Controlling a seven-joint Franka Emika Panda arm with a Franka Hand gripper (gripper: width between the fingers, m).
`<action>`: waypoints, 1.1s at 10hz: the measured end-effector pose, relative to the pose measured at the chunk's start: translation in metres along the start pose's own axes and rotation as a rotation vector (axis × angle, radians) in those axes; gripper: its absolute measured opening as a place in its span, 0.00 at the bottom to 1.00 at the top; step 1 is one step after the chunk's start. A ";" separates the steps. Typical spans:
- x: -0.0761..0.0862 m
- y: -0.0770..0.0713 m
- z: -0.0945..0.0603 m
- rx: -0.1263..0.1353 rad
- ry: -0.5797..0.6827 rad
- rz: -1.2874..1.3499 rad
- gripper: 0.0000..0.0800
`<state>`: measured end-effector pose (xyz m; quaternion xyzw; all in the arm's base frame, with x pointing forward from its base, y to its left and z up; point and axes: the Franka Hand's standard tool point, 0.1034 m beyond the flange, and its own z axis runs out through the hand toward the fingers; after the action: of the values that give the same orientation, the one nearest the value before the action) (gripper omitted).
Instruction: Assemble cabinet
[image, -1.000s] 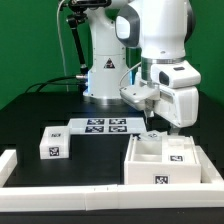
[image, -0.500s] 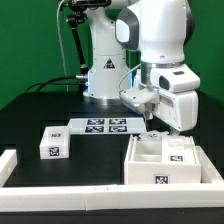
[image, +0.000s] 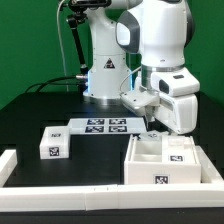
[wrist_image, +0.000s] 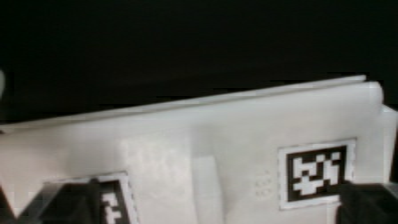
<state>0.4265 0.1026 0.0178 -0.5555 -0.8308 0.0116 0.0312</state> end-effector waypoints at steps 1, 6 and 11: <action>0.000 0.000 0.001 0.002 0.001 0.001 0.68; -0.001 -0.002 0.003 0.005 0.004 0.003 0.08; -0.003 -0.003 -0.002 0.005 -0.004 0.070 0.08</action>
Offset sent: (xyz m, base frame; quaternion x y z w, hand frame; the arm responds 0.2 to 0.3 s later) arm -0.0009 0.0003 -0.0030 0.0022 0.0091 -0.0021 1.0000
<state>0.4252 0.0992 0.0201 -0.5843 -0.8108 0.0157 0.0307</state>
